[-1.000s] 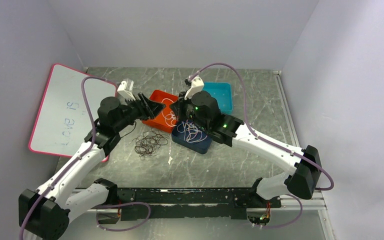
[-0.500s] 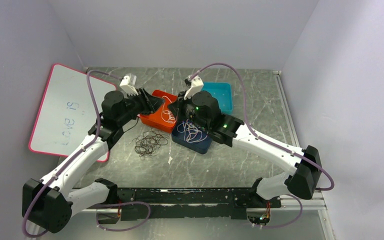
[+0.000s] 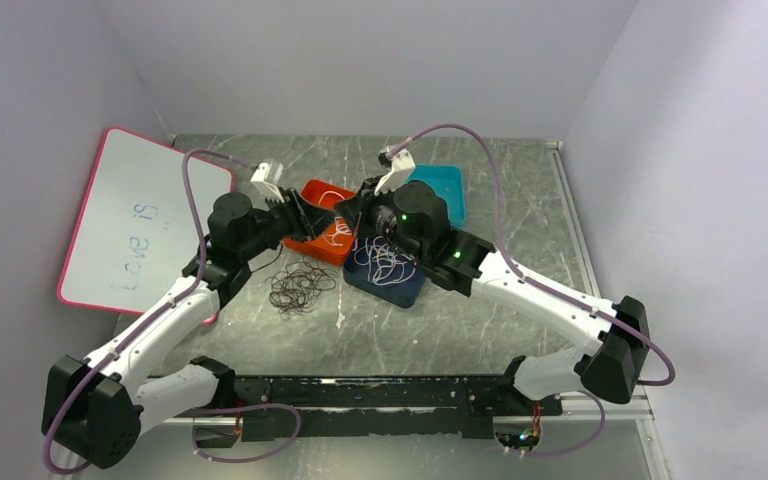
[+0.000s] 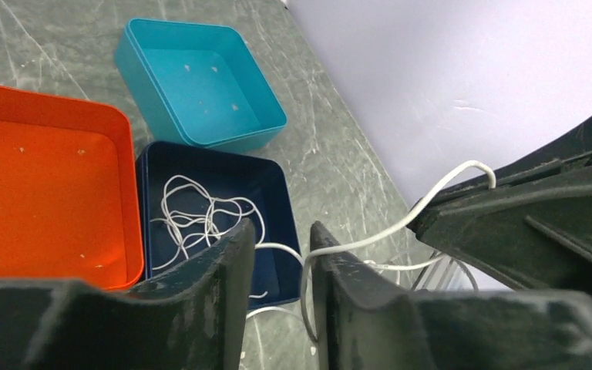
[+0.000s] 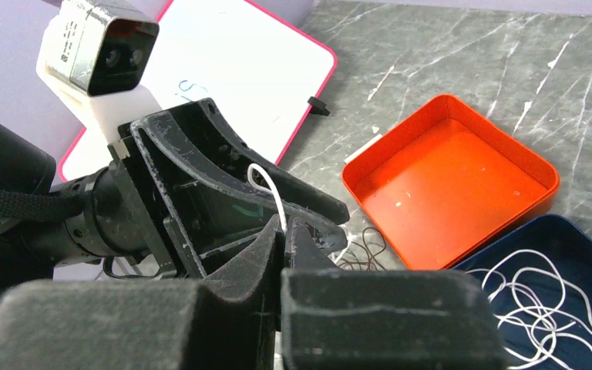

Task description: Untangle the cables

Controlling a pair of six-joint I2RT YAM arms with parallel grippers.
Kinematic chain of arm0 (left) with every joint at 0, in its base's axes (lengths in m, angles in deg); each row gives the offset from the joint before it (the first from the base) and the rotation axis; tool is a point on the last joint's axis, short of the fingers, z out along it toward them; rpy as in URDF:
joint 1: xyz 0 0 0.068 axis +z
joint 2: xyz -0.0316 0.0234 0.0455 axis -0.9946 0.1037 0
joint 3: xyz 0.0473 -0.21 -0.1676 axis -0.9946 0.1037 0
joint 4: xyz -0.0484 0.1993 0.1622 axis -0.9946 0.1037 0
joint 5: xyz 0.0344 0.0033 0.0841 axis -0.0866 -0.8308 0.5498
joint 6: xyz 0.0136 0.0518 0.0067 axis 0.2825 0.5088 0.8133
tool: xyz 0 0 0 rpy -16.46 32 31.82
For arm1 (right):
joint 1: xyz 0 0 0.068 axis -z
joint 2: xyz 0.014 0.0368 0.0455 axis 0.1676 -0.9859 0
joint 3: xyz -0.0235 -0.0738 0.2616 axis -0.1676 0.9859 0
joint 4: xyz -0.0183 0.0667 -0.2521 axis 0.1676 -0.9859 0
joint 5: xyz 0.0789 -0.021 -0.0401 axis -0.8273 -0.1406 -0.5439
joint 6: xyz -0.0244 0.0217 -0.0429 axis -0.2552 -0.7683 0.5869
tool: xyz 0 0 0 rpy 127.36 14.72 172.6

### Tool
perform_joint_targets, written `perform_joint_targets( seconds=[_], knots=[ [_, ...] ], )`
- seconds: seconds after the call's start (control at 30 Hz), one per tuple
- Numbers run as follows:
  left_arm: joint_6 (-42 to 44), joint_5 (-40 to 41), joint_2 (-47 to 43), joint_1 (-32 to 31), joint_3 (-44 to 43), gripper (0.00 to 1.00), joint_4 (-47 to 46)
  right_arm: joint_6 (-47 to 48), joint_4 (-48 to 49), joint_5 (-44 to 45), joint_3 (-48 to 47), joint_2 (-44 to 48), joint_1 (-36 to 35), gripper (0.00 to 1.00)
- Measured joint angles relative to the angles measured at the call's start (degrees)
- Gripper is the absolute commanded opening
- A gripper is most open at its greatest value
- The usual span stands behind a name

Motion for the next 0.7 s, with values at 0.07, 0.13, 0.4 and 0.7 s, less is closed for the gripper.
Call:
perform_joint_targets(
  seconds=[0.07, 0.13, 0.4, 0.7],
  knots=[
    [-0.04, 0.11, -0.39, -0.17, 0.35, 0.13, 0.15, 0.0, 0.0, 0.04, 0.02, 0.0, 0.0, 0.0],
    [0.15, 0.72, -1.03, -0.24, 0.35, 0.07, 0.59, 0.07, -0.15, 0.39, 0.0, 0.0, 0.0, 0.0],
    [4.39, 3.72, -3.08, -0.31, -3.21, 0.07, 6.75, 2.03, -3.45, 6.29, 0.04, 0.0, 0.0, 0.03],
    [9.81, 3.63, -3.96, -0.35, -6.91, 0.07, 14.56, 4.81, -4.09, 13.33, 0.04, -1.03, -0.13, 0.09]
  ],
)
